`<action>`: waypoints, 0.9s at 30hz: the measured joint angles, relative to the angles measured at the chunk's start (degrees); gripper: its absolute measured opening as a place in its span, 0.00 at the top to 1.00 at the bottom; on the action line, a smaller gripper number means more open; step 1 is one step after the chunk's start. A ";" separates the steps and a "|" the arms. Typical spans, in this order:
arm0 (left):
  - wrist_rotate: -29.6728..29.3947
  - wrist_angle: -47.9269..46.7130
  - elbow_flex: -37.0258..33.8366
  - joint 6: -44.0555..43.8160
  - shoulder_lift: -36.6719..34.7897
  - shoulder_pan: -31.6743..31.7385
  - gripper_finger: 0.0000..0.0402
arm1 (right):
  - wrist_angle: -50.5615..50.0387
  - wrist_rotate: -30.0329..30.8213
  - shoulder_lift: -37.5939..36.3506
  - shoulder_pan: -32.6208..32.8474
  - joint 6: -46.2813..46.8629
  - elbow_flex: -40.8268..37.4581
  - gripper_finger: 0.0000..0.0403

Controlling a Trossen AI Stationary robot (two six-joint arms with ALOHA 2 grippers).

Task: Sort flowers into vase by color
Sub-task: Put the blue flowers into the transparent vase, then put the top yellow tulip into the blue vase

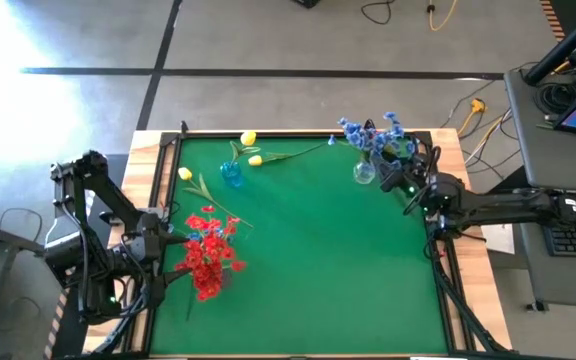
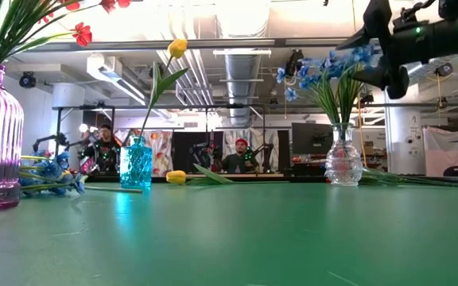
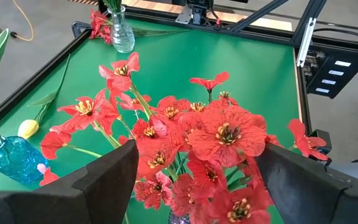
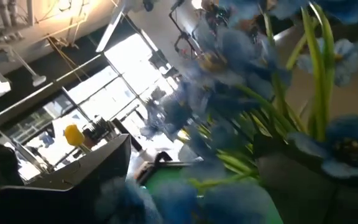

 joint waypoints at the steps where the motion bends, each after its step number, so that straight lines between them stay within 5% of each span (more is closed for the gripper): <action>1: 0.00 0.00 0.00 0.00 0.00 0.00 0.23 | -0.04 0.00 0.00 0.00 -0.02 0.49 0.19; 9: 0.00 0.00 0.00 0.00 0.00 0.01 0.23 | -0.56 0.02 0.02 0.00 -5.61 6.02 0.19; 27: 0.00 0.24 0.00 -0.24 0.00 0.01 0.23 | -24.67 0.39 0.22 0.00 -6.49 22.38 0.19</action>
